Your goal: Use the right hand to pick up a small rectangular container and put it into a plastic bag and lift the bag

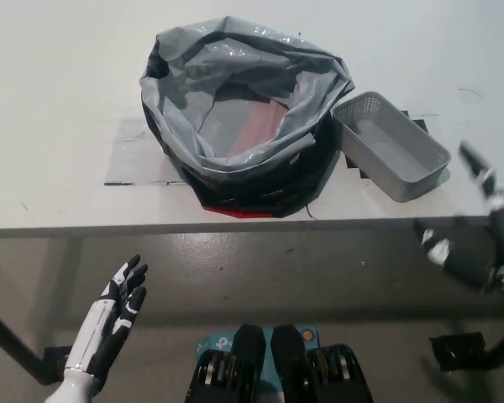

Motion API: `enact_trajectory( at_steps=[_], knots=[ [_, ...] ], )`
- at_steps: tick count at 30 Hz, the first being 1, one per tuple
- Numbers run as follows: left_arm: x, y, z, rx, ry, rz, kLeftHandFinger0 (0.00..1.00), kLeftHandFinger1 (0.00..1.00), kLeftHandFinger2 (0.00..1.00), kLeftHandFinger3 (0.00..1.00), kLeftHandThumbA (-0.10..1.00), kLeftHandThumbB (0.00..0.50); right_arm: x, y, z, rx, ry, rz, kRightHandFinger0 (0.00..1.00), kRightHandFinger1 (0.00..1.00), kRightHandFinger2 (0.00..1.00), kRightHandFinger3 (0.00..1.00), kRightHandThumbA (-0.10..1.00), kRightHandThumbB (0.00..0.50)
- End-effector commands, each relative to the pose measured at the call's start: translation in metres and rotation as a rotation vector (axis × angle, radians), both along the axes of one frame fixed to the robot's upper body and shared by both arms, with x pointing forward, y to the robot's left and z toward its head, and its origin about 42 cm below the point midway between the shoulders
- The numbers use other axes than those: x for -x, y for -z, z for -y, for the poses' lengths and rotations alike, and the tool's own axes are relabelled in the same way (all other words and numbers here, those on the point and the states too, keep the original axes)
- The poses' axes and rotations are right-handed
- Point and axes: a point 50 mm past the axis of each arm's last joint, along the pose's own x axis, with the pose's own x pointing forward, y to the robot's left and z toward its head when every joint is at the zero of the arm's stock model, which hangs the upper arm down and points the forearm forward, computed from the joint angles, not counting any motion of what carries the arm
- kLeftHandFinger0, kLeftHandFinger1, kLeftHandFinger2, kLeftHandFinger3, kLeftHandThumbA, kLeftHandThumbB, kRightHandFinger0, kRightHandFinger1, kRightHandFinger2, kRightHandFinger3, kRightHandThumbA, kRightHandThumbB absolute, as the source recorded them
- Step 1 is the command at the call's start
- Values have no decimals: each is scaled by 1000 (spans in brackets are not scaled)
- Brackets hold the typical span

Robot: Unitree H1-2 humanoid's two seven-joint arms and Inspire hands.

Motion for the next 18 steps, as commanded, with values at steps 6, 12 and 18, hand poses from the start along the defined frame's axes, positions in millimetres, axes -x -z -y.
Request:
enact_trajectory(
  at_steps=[6,12,18],
  knots=[
    [-3,-16,-3,11,3,71,1000,1000,1000,1000,914,133,-89,-107,16,267,85,-118,1000,1000,1000,1000,950,438],
    [-2,-13,-1,9,10,65,1000,1000,1000,1000,925,152,-138,-143,0,416,82,-230,1000,1000,1000,1000,963,463],
    [-2,-13,1,17,5,65,1000,1000,1000,1000,938,141,-197,-155,-30,529,102,-395,1000,1000,1000,1000,984,458]
  ],
)
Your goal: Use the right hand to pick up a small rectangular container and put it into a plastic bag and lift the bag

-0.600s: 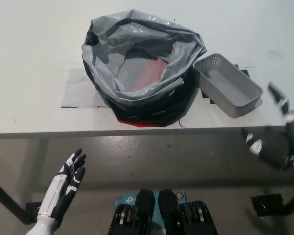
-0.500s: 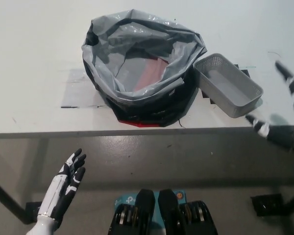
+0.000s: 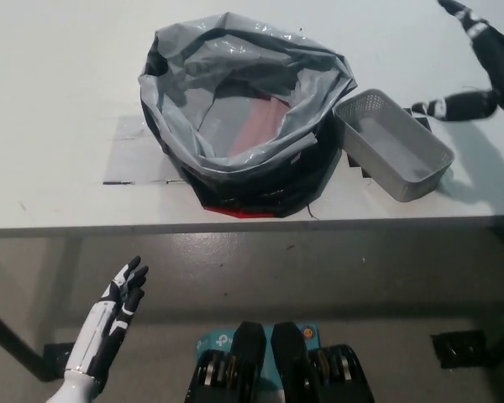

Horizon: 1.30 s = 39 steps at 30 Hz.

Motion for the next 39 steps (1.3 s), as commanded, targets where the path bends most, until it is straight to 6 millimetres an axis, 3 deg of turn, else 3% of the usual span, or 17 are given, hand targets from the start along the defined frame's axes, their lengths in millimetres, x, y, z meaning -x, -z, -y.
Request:
enact_trajectory(
  at_steps=[1,6,8,12,13,20,25,31,39],
  knots=[
    [-1,-13,0,13,1,61,1000,1000,1000,1000,942,152,-47,-46,-22,157,60,-152,1000,1000,1000,1000,986,459],
    [4,-10,0,6,5,51,1000,1000,1000,1000,956,145,-73,-28,-37,121,72,-303,1000,1000,1000,1000,998,500],
    [5,-9,0,5,6,52,1000,1000,1000,1000,958,140,-78,-25,-44,98,59,-349,1000,1000,1000,1000,978,461],
    [5,-8,3,3,5,50,1000,1000,1000,1000,965,140,-86,-23,-51,109,66,-404,1000,1000,1000,1000,956,477],
    [5,-8,3,5,6,50,1000,1000,1000,1000,966,138,-88,-21,-54,128,67,-424,1000,1000,1000,1000,993,467],
    [9,-8,2,7,2,49,1000,1000,1000,1000,965,146,-95,-5,-66,132,59,-511,1000,1000,1000,1000,1000,496],
    [9,-8,0,9,-4,47,1000,1000,1000,1000,953,148,-94,3,-74,171,62,-520,1000,1000,1000,1000,1000,473],
    [9,-8,-1,2,-12,52,1000,1000,1000,1000,984,177,-95,10,-76,285,128,-482,1000,1000,1000,1000,1000,492],
    [7,-7,-2,14,-22,49,1000,1000,1000,1000,979,172,-95,14,-82,342,159,-450,1000,1000,1000,1000,1000,499]
  ],
)
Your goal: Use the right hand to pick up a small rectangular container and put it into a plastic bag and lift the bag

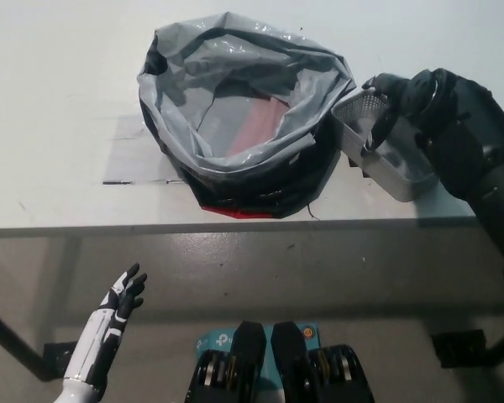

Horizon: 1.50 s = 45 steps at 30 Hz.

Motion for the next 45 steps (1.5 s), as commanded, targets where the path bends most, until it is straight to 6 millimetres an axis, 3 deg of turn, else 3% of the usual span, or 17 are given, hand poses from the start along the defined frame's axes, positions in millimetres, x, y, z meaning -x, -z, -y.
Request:
enact_trajectory(
  at_steps=[1,17,19,21,23,24,25,26,27,31,32,35,36,40,42,43,45],
  knots=[
    [0,-10,-2,16,-20,58,1000,1000,1000,1000,977,170,-7,-38,-11,64,3,120,1000,1000,1000,1000,1000,500],
    [-3,-13,-6,18,-26,69,1000,1000,1000,1000,990,153,-7,-5,5,110,3,-3,1000,1000,1000,1000,1000,457],
    [-4,-14,-6,20,-24,73,1000,1000,1000,1000,992,151,-7,2,7,94,-4,-32,1000,1000,1000,1000,920,407],
    [1,-11,-5,21,-22,65,1000,1000,1000,1000,992,150,-5,17,11,56,40,-44,1000,1000,1000,1000,656,388],
    [1,-9,-3,28,-20,60,1000,1000,1000,1000,991,150,-4,25,16,35,75,-37,727,921,1000,1000,401,354],
    [-1,-10,-3,25,-21,64,1000,1000,1000,1000,994,146,-4,25,16,43,78,-28,551,682,861,1000,303,341],
    [-1,-10,-4,22,-23,63,1000,1000,1000,1000,994,151,-3,28,16,72,76,-16,203,367,621,1000,197,327],
    [0,-10,-4,22,-24,61,1000,1000,1000,1000,994,151,-3,30,16,87,74,-11,203,367,621,1000,197,327],
    [2,-9,-4,23,-24,52,1000,1000,1000,1000,985,153,-1,37,18,126,55,29,474,726,801,1000,-48,266],
    [8,-4,-9,18,-32,48,1000,1000,1000,1000,988,155,3,51,19,96,15,75,600,786,814,1000,-96,200],
    [13,-3,-9,15,-35,40,1000,1000,1000,1000,990,155,5,57,19,84,11,76,603,726,718,968,-99,191],
    [16,-3,-8,23,-37,34,1000,1000,1000,1000,998,148,6,60,22,46,20,88,552,691,716,885,-100,180],
    [15,-3,-9,25,-42,28,1000,1000,1000,1000,998,154,4,59,23,2,32,96,386,523,561,849,-100,195],
    [20,0,-12,25,-48,17,1000,1000,1000,1000,987,144,5,57,19,-72,40,117,616,753,680,683,-100,203],
    [20,0,-14,23,-51,22,1000,1000,1000,1000,979,136,5,52,23,-157,39,174,161,344,402,472,-100,147],
    [20,0,-15,21,-51,23,1000,1000,1000,1000,982,141,3,49,26,-186,42,203,92,276,318,340,-100,161],
    [20,1,-15,21,-50,26,1000,1000,1000,1000,983,140,2,44,31,-240,52,237,46,337,443,390,-100,165]
  ],
)
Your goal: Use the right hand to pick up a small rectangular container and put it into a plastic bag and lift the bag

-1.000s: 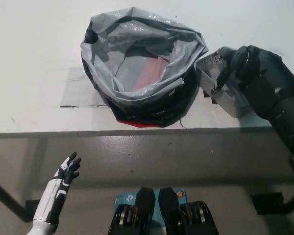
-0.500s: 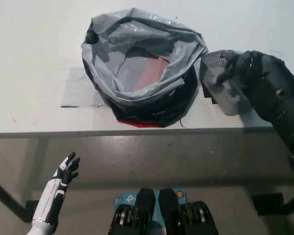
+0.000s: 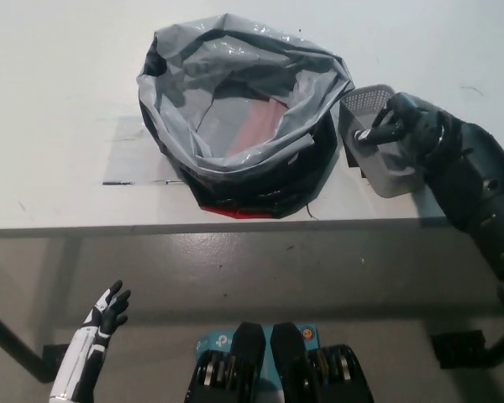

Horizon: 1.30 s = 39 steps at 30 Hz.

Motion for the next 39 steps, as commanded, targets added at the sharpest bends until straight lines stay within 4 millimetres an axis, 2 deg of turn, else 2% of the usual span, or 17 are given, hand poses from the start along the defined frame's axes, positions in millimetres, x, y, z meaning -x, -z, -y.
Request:
enact_trajectory(
  at_steps=[1,2,3,5,8,12,15,18,19,20,21,23,25,28,31,34,39],
  knots=[
    [1,-10,-1,10,5,65,1000,1000,1000,1000,984,140,-4,-14,5,-173,-6,125,35,373,539,473,-100,173],
    [1,-10,-1,10,5,66,1000,1000,1000,1000,985,139,-5,-18,7,-191,2,135,66,444,648,655,-100,176],
    [1,-10,-3,7,3,67,1000,1000,1000,1000,987,144,-6,-22,6,-208,6,145,78,541,844,874,-100,167],
    [2,-11,-4,7,1,68,1000,1000,1000,1000,989,145,-8,-28,9,-247,11,167,91,623,969,984,-100,176],
    [2,-12,-5,3,0,73,1000,1000,1000,1000,993,140,-12,-47,15,-281,6,228,177,729,1000,972,-100,179],
    [2,-13,-6,-2,-2,74,1000,1000,1000,1000,997,135,-15,-77,21,-310,10,292,200,714,972,949,-100,190],
    [2,-15,-7,-8,-2,75,1000,1000,1000,1000,1000,137,-17,-120,28,-388,4,382,209,697,960,878,-100,179],
    [2,-14,-8,-10,-6,71,1000,1000,1000,1000,1000,143,-15,-150,33,-449,6,438,238,723,987,922,-100,176],
    [2,-13,-8,-11,-7,71,1000,1000,1000,1000,1000,145,-12,-173,35,-490,1,480,261,739,1000,920,-100,178],
    [2,-13,-9,-12,-8,73,1000,1000,1000,1000,1000,146,-10,-185,37,-509,-8,506,250,721,987,917,-100,174],
    [2,-13,-9,-11,-8,75,1000,1000,1000,1000,1000,142,-8,-191,37,-513,-15,520,159,596,869,838,-100,172],
    [2,-13,-10,-15,-6,78,1000,1000,1000,1000,1000,156,-1,-211,37,-505,-28,571,181,607,897,875,-100,199],
    [4,-13,-10,-14,-8,76,1000,1000,1000,1000,1000,154,4,-223,36,-478,-29,612,189,622,921,898,-100,189],
    [4,-13,-11,-20,-9,75,1000,1000,1000,1000,1000,152,13,-243,37,-461,16,672,202,615,920,839,-100,187],
    [4,-14,-12,-22,-11,75,1000,1000,1000,1000,1000,148,20,-261,36,-461,58,736,141,552,900,802,-100,189],
    [4,-14,-11,-24,-10,75,1000,1000,1000,1000,1000,154,30,-278,26,-513,25,800,38,459,860,808,-100,173],
    [2,-14,-10,-22,-3,71,1000,1000,1000,1000,1000,154,46,-296,-32,-531,-147,759,30,462,848,804,-100,189]
  ],
)
